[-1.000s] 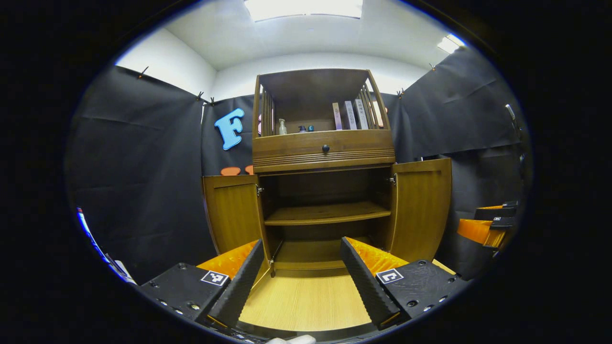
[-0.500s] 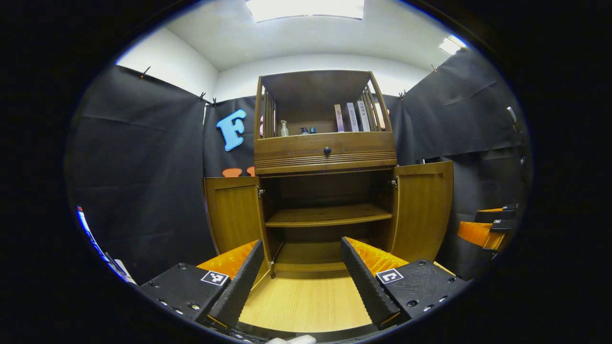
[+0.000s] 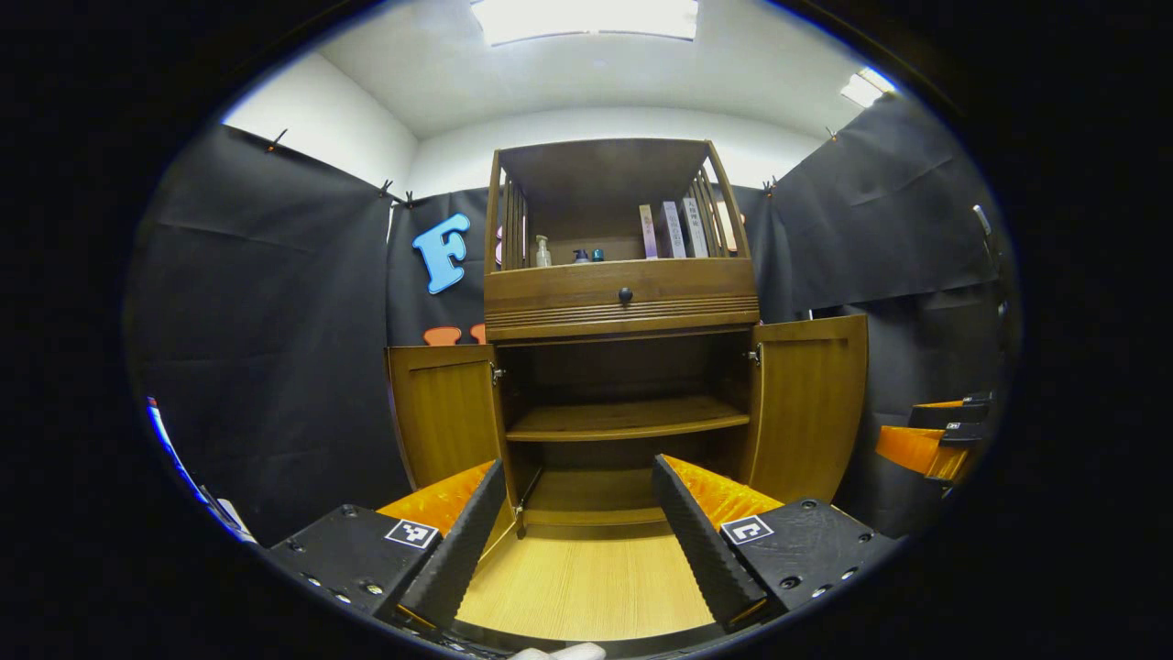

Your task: Open the right door of the double-door shoe cabinet with the right hand, and open the left door with the left hand.

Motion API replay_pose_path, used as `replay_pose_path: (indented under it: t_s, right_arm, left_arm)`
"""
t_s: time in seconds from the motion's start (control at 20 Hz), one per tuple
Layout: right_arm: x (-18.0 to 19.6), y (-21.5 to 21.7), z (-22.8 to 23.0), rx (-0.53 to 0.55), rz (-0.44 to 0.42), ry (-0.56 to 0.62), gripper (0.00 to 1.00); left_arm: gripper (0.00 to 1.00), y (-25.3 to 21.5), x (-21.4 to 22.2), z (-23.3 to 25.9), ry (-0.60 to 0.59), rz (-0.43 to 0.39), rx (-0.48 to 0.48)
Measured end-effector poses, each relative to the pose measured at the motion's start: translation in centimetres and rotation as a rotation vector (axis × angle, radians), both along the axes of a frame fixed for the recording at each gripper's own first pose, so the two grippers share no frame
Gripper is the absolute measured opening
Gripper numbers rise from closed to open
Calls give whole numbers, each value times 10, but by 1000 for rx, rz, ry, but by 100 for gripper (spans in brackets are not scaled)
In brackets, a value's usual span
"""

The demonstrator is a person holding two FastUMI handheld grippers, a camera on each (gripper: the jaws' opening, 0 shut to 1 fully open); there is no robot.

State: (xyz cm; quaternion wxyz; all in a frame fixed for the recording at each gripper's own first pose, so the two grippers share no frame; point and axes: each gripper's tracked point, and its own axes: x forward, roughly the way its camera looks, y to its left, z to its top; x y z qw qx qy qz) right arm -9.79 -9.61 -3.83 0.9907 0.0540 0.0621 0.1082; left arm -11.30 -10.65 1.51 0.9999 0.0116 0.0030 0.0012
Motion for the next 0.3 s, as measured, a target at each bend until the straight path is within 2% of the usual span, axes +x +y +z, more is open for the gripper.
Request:
replay_pose_path:
  t_s: [0.1, 0.15, 0.2, 0.3]
  right_arm:
    - [-2, -2, -1, -6, -2, -1, 100]
    - [-2, -2, -2, -7, -3, -1, 100]
    - [-3, -3, -1, -7, -4, -1, 100]
    - [-3, -5, -2, -7, -7, 2, 100]
  left_arm:
    - [96, 0, 1, -1, 3, -1, -4]
    - [100, -1, 1, -1, 1, -3, -5]
    - [96, -2, 2, -1, 2, -4, -5]
    - [96, -4, 2, 0, 1, -6, -4]
